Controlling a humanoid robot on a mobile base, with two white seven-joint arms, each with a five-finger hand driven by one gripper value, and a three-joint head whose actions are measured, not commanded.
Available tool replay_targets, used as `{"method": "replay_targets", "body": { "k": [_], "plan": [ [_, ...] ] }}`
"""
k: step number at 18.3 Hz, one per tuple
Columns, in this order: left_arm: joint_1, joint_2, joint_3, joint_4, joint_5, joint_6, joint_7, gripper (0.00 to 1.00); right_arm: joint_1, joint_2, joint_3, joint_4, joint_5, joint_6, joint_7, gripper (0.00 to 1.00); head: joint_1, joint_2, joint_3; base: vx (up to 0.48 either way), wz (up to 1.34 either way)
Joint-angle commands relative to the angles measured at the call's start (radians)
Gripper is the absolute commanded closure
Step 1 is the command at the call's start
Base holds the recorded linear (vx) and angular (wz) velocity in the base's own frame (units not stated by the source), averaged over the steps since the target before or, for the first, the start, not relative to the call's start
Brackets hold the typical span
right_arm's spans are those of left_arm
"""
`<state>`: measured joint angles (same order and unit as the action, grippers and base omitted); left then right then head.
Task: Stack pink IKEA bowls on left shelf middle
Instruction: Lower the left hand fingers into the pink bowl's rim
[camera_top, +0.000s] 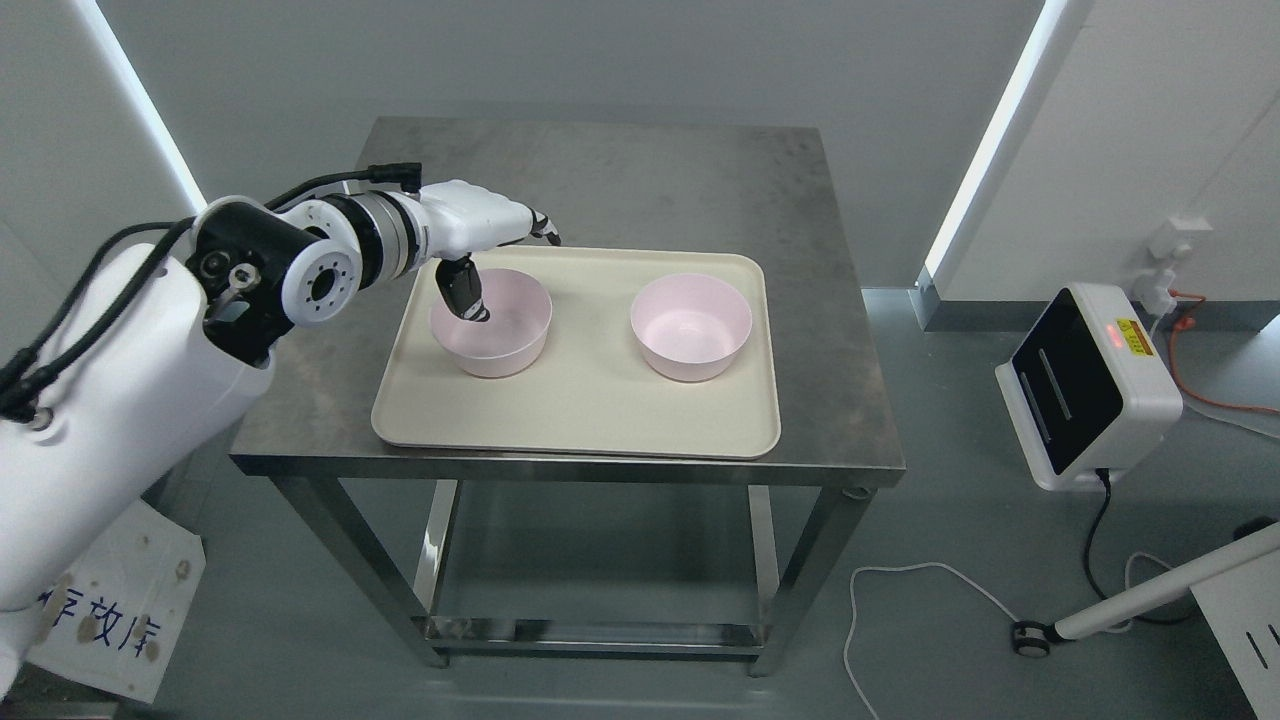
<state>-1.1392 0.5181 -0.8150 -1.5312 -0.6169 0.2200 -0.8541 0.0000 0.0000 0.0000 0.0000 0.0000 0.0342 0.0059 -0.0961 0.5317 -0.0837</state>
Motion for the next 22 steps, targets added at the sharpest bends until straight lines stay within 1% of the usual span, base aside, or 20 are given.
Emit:
{"method": "replay_targets", "body": {
  "k": [1, 5, 10, 12, 15, 17, 22],
  "plan": [
    [-0.017, -0.153, -0.127, 0.138, -0.01, 0.002, 0.004, 0.2, 0.025, -0.017, -0.011, -0.034, 0.0, 0.0, 0.0, 0.0, 0.0, 0.0, 0.0, 0.0, 0.0],
    [-0.065, -0.202, -0.124, 0.249, -0.01, -0.014, 0.006, 0.2, 0.025, -0.017, -0.011, -0.034, 0.0, 0.001, 0.0, 0.0, 0.0, 0.0, 0.0, 0.0, 0.0],
    [-0.091, -0.219, -0.107, 0.25, 0.002, -0.016, 0.006, 0.19, 0.025, -0.017, -0.012, -0.034, 0.0, 0.0, 0.0, 0.0, 0.0, 0.0, 0.0, 0.0, 0.0],
    [-0.123, -0.217, -0.09, 0.255, 0.011, -0.016, 0.006, 0.19, 0.025, -0.017, -0.011, -0.034, 0.0, 0.0, 0.0, 0.0, 0.0, 0.0, 0.0, 0.0, 0.0],
    [-0.12, -0.204, -0.089, 0.261, 0.014, -0.017, 0.007, 0.19, 0.025, -0.017, -0.011, -0.034, 0.0, 0.0, 0.0, 0.0, 0.0, 0.0, 0.0, 0.0, 0.0],
    [-0.117, -0.187, -0.066, 0.273, 0.009, -0.017, 0.009, 0.18, 0.025, -0.017, -0.011, -0.034, 0.0, 0.0, 0.0, 0.0, 0.0, 0.0, 0.0, 0.0, 0.0],
    [-0.117, -0.168, -0.007, 0.391, 0.0, -0.063, 0.032, 0.17, 0.025, -0.017, -0.011, -0.034, 0.0, 0.001, 0.0, 0.0, 0.0, 0.0, 0.0, 0.0, 0.0]
  ]
}}
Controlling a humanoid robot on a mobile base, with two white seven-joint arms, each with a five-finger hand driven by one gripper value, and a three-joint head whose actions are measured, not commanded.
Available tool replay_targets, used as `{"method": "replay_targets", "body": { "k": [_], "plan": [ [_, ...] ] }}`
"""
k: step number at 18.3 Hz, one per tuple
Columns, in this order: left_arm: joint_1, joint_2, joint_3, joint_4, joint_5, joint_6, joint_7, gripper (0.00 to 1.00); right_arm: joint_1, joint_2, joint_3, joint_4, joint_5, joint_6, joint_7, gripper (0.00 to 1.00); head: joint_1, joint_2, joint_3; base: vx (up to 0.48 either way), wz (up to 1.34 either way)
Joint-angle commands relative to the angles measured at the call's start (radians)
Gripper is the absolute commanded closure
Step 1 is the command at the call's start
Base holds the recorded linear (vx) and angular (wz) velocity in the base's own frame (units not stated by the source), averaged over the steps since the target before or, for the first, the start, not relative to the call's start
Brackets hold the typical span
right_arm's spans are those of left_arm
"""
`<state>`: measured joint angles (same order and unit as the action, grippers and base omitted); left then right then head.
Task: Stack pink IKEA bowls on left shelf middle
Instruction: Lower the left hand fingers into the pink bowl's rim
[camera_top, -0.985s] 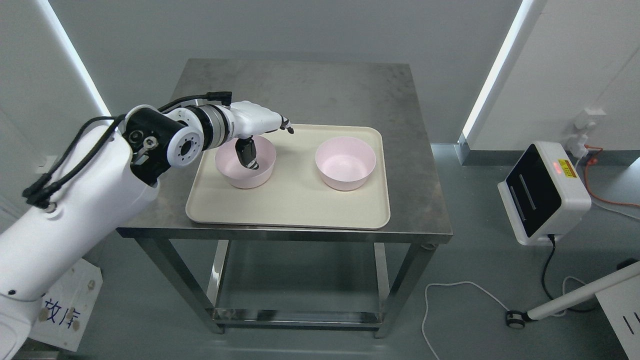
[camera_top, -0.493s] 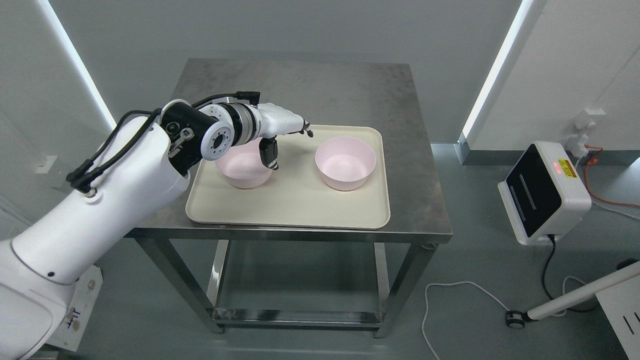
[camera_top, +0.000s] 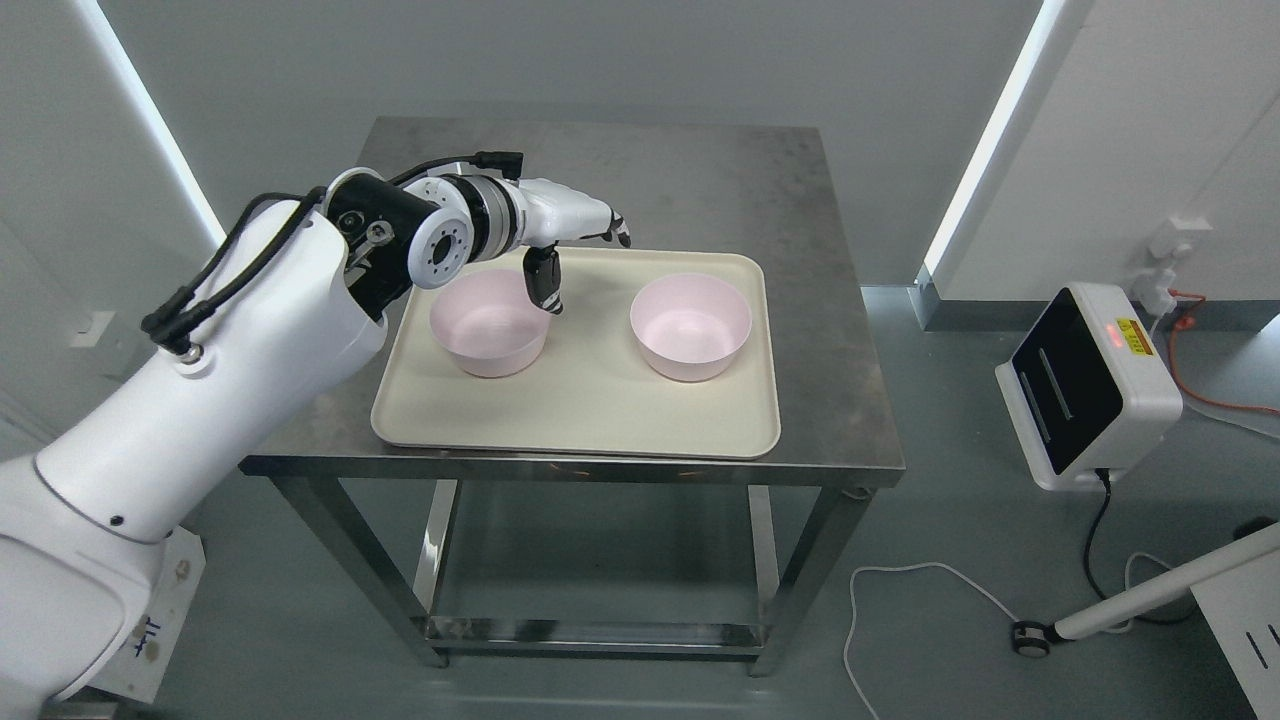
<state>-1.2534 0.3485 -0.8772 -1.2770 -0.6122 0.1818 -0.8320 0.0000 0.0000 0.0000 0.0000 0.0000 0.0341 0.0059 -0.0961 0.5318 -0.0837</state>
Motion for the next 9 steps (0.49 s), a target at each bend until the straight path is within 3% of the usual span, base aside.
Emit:
{"method": "replay_targets", "body": {
  "k": [1, 9],
  "plan": [
    [0.005, 0.009, 0.064, 0.155, -0.009, -0.033, 0.019, 0.17, 0.025, -0.017, -0.011, -0.034, 0.0, 0.0, 0.0, 0.0, 0.0, 0.0, 0.0, 0.0, 0.0],
    [0.069, 0.043, 0.133, 0.183, -0.041, -0.062, 0.031, 0.16, 0.025, -0.017, -0.011, -0.034, 0.0, 0.001, 0.0, 0.0, 0.0, 0.0, 0.0, 0.0, 0.0]
  ]
}}
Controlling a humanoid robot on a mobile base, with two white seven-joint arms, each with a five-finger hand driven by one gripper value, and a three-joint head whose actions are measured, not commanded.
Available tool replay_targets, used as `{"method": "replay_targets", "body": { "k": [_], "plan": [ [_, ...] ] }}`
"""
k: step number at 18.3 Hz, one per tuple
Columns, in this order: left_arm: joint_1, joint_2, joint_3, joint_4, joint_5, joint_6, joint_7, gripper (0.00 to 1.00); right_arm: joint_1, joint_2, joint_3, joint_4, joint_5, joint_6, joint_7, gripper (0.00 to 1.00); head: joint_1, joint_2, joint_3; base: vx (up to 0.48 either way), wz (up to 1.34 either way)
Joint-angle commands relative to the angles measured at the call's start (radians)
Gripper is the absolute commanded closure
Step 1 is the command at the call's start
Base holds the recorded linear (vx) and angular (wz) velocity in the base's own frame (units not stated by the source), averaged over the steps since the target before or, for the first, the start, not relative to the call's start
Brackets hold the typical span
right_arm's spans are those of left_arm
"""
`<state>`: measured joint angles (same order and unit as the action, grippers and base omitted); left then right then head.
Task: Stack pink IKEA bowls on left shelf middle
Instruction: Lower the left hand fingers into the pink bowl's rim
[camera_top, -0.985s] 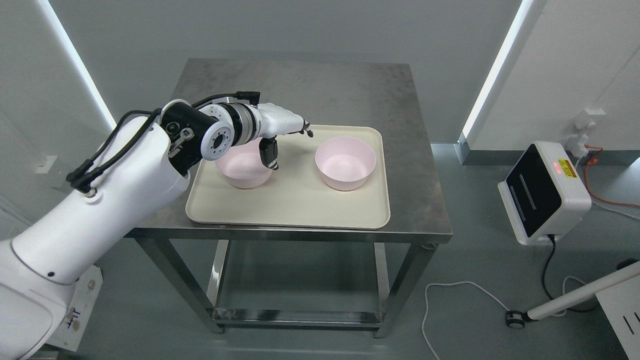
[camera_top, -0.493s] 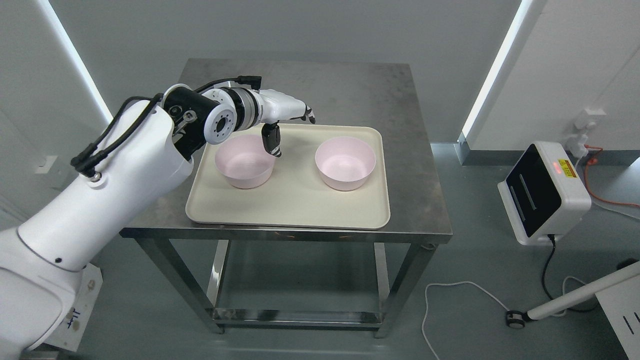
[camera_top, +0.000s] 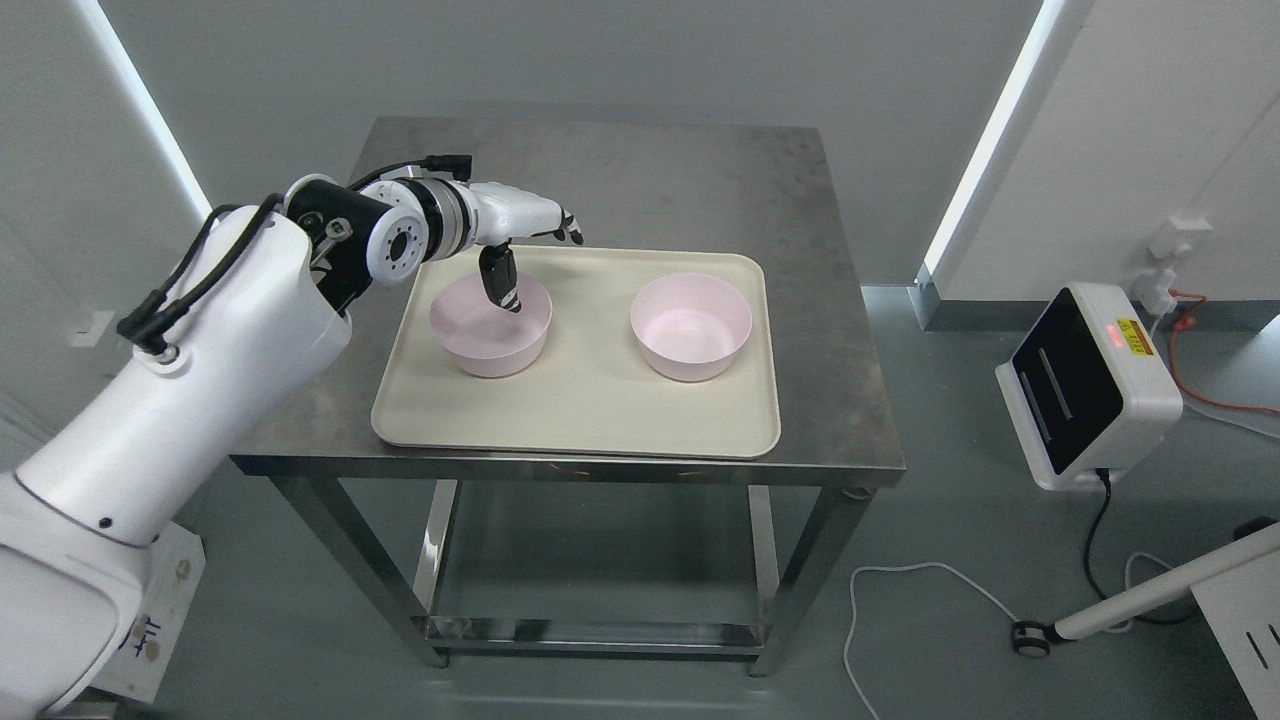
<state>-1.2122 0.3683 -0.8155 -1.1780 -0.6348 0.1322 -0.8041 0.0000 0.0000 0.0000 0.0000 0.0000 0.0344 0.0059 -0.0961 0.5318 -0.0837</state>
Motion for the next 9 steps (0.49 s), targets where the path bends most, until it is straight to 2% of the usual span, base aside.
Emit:
{"method": "replay_targets", "body": {
  "k": [1, 9],
  "plan": [
    [0.03, 0.021, 0.082, 0.087, -0.023, -0.014, 0.013, 0.16, 0.025, -0.017, -0.012, -0.034, 0.0, 0.001, 0.0, 0.0, 0.0, 0.0, 0.0, 0.0, 0.0],
    [0.039, 0.021, 0.091, 0.087, -0.022, -0.115, -0.019, 0.23, 0.025, -0.017, -0.011, -0.034, 0.0, 0.001, 0.0, 0.0, 0.0, 0.0, 0.0, 0.0, 0.0]
  ]
}}
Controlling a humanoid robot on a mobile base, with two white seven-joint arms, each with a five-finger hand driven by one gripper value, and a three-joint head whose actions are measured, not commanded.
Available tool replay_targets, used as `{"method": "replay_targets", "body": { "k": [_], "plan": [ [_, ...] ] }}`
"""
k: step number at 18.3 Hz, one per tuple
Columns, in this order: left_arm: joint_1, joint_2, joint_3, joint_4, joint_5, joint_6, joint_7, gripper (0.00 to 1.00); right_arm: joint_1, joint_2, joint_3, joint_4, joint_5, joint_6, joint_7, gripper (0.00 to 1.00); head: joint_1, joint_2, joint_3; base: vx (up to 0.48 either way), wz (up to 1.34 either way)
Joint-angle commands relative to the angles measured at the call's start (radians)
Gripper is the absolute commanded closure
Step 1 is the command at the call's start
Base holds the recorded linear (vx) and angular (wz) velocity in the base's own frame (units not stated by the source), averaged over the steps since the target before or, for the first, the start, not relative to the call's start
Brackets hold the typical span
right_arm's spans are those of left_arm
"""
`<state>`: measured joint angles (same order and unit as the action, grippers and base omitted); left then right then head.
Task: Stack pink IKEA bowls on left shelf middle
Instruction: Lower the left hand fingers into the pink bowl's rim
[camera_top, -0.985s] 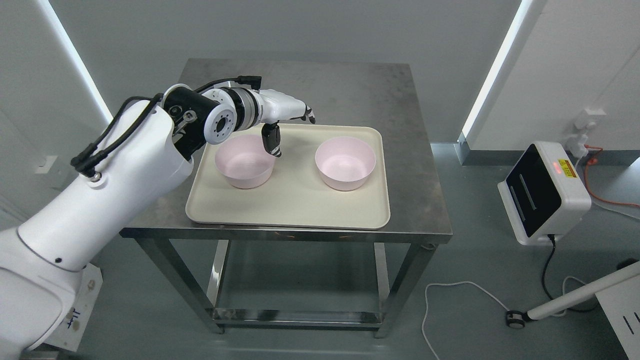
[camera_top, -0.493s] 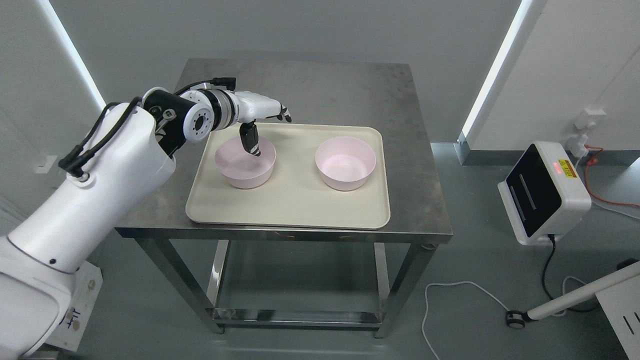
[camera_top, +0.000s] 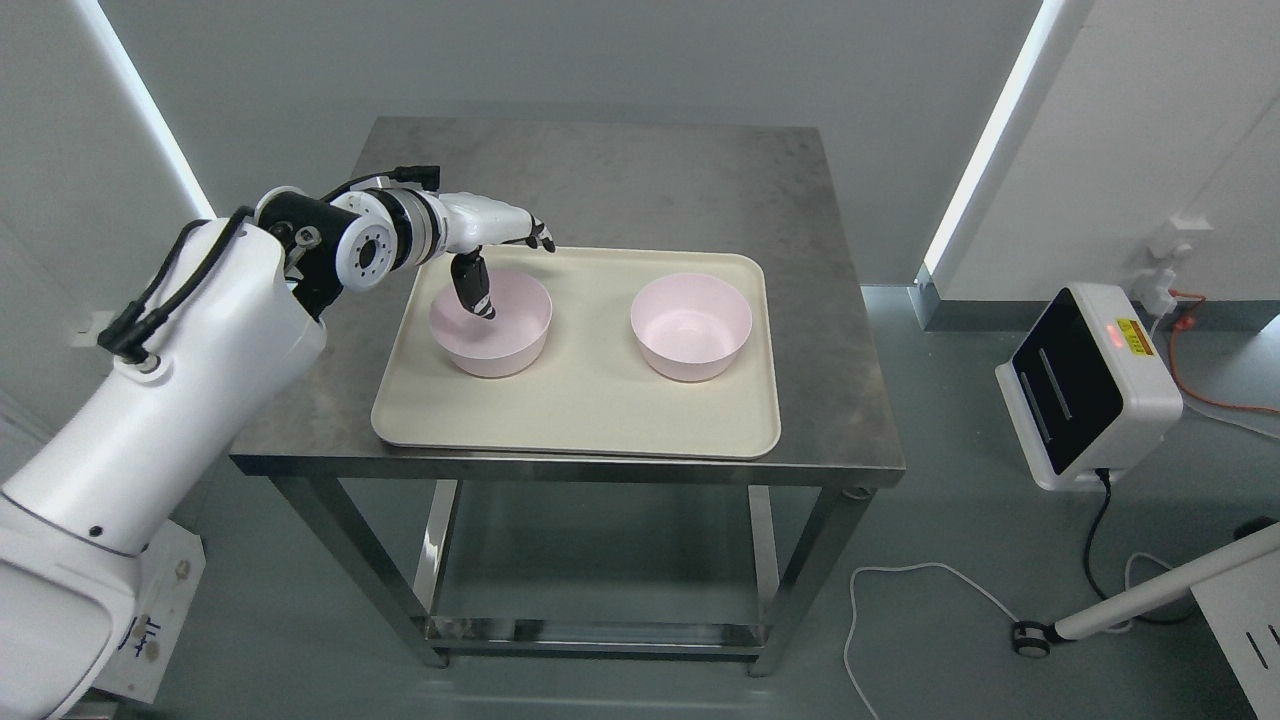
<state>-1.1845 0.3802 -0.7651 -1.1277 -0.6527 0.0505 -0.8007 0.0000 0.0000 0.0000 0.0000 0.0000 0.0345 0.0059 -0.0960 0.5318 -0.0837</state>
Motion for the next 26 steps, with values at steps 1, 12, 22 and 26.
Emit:
{"method": "replay_targets", "body": {
  "k": [1, 12, 22, 26],
  "plan": [
    [0.011, 0.009, 0.056, 0.037, -0.004, -0.058, -0.029, 0.27, 0.025, -0.017, -0.011, -0.034, 0.0, 0.001, 0.0, 0.0, 0.0, 0.0, 0.0, 0.0, 0.0],
    [0.039, -0.001, 0.147, 0.074, -0.005, -0.145, -0.029, 0.48, 0.025, -0.017, -0.011, -0.034, 0.0, -0.001, 0.0, 0.0, 0.0, 0.0, 0.0, 0.0, 0.0],
    [0.063, -0.009, 0.211, 0.111, -0.002, -0.224, -0.066, 0.69, 0.025, -0.017, -0.011, -0.034, 0.0, -0.001, 0.0, 0.0, 0.0, 0.0, 0.0, 0.0, 0.0],
    [0.075, -0.03, 0.257, 0.12, -0.001, -0.274, -0.066, 0.89, 0.025, -0.017, -0.011, -0.034, 0.0, -0.001, 0.0, 0.0, 0.0, 0.0, 0.0, 0.0, 0.0]
  ]
}}
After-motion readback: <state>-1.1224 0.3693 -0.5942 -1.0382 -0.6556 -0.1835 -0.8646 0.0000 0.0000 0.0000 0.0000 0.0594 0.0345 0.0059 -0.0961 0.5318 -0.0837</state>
